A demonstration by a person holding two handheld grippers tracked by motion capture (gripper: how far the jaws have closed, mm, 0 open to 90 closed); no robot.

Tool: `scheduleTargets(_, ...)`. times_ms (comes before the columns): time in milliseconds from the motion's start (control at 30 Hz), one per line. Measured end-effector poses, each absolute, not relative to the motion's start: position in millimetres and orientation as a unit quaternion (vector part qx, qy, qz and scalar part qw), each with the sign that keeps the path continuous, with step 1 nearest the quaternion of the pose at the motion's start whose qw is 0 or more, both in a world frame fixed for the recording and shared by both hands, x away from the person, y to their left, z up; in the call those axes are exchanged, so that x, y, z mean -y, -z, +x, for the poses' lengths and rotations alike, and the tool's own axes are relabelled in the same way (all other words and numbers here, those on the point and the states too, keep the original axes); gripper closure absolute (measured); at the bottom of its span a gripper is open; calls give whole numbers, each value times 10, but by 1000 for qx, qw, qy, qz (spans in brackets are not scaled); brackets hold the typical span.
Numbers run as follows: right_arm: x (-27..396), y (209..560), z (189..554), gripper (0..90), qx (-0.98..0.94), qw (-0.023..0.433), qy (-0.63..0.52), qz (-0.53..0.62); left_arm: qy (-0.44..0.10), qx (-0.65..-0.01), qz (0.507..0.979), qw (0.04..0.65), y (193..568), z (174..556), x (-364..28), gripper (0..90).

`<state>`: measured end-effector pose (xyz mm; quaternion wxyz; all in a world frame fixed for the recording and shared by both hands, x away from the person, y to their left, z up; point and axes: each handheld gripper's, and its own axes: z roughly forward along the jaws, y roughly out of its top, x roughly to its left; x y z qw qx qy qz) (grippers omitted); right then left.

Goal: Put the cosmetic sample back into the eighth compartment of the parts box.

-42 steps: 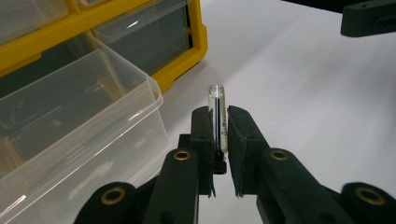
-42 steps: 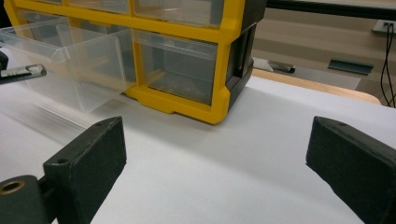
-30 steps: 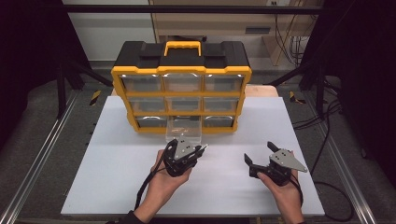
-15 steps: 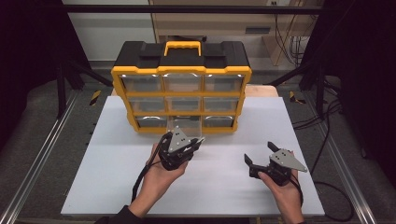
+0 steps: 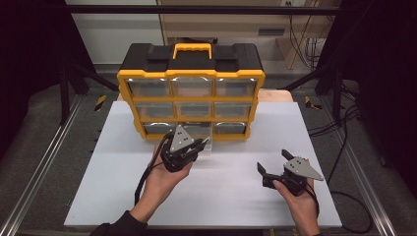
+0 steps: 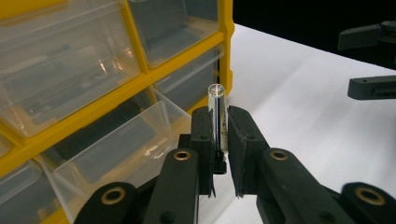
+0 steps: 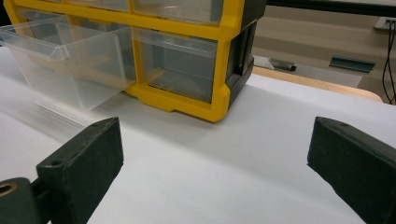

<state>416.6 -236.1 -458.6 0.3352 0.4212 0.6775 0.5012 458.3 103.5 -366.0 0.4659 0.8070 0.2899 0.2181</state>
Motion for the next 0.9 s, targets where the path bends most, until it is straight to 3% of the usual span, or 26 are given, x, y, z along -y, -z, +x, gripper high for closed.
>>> scheduleTargets(900, 2361, 4587, 4167, 38, -679, 336, -499, 420, -231, -303, 797, 468, 3514, 4735, -1199, 809)
